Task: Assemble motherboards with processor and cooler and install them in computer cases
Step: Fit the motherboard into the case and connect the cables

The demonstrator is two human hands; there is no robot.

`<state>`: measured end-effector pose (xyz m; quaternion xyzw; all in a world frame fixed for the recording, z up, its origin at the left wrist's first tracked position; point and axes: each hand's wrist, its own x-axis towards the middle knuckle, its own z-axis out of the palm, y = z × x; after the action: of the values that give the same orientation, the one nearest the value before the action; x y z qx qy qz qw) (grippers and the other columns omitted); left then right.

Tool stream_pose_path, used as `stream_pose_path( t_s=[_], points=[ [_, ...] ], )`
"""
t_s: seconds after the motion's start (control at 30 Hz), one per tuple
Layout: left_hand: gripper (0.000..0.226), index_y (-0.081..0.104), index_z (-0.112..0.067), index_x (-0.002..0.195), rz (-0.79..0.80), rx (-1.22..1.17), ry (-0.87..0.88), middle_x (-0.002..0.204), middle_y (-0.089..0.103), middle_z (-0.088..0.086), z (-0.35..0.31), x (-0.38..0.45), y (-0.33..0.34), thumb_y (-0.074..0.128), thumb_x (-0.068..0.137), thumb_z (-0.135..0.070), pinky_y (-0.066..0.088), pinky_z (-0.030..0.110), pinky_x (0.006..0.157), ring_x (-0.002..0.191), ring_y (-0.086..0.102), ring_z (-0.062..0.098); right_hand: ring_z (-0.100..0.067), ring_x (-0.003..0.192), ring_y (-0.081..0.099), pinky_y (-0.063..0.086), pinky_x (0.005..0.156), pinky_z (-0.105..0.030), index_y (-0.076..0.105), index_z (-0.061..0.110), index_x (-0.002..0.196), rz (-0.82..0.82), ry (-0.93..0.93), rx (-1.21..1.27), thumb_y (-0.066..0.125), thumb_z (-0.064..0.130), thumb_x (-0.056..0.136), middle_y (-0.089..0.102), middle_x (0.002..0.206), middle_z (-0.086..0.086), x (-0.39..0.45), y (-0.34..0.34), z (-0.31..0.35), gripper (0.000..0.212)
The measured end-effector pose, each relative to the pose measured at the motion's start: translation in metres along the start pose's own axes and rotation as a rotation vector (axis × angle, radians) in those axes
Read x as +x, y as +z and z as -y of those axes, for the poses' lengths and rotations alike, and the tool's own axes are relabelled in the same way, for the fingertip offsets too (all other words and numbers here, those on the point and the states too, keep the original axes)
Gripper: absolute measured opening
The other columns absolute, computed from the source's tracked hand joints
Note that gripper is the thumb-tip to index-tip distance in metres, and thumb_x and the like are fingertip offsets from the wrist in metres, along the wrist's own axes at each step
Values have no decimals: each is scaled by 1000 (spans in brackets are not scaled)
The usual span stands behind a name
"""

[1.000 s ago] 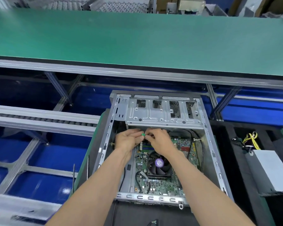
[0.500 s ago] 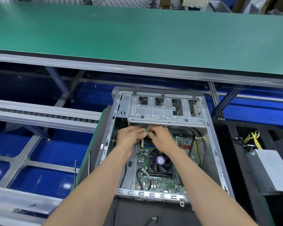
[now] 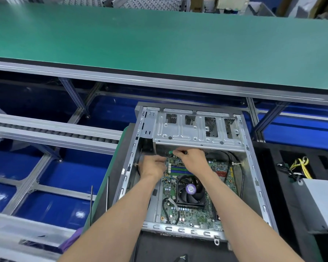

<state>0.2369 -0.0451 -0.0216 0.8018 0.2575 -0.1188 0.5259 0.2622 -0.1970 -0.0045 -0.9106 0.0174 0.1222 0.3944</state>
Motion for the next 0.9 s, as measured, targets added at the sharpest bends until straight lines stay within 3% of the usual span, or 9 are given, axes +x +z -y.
stream_pose_path(
  t_s=[0.1, 0.23, 0.33, 0.67, 0.77, 0.9],
  points=[
    [30, 74, -1, 108, 37, -21, -17, 97, 74, 12, 1, 2, 2, 67, 83, 16, 55, 12, 69, 78, 67, 13, -22, 107, 62, 43, 82, -26, 74, 25, 111, 51, 12, -54, 59, 33, 101, 73, 112, -1, 5, 4, 3, 20],
    [36, 74, -3, 111, 44, -37, -24, 103, 75, 11, 4, 3, 3, 71, 80, 15, 58, 31, 90, 91, 71, 18, -23, 107, 62, 45, 85, -29, 70, 28, 111, 105, 25, -176, 55, 34, 102, 71, 112, 0, 10, 7, 5, 18],
    [39, 72, -2, 115, 73, -84, -46, 108, 75, 10, 6, 4, 3, 70, 80, 15, 57, 34, 94, 97, 71, 20, -23, 105, 62, 49, 90, -33, 66, 33, 109, 123, 18, -236, 55, 33, 102, 70, 113, 2, 12, 9, 6, 12],
    [36, 75, -8, 109, 61, -164, -79, 96, 73, 3, 4, 4, 3, 68, 80, 12, 58, 27, 84, 85, 68, 15, -25, 98, 63, 50, 84, -34, 63, 31, 113, 158, -56, -319, 52, 29, 103, 68, 106, 0, 15, 14, 7, 15],
    [35, 75, -9, 106, 76, -187, -97, 84, 71, -2, 5, 6, 4, 64, 81, 13, 58, 24, 72, 76, 67, 11, -26, 101, 63, 50, 88, -36, 63, 31, 116, 169, -62, -342, 52, 30, 103, 68, 111, -2, 14, 15, 9, 17],
    [34, 75, -10, 98, 91, -232, -122, 84, 72, 3, 5, 8, 6, 58, 84, 14, 62, 39, 80, 79, 71, 22, -26, 103, 63, 50, 87, -36, 63, 29, 117, 173, -83, -367, 52, 29, 103, 67, 113, -3, 14, 16, 10, 17]
  ],
)
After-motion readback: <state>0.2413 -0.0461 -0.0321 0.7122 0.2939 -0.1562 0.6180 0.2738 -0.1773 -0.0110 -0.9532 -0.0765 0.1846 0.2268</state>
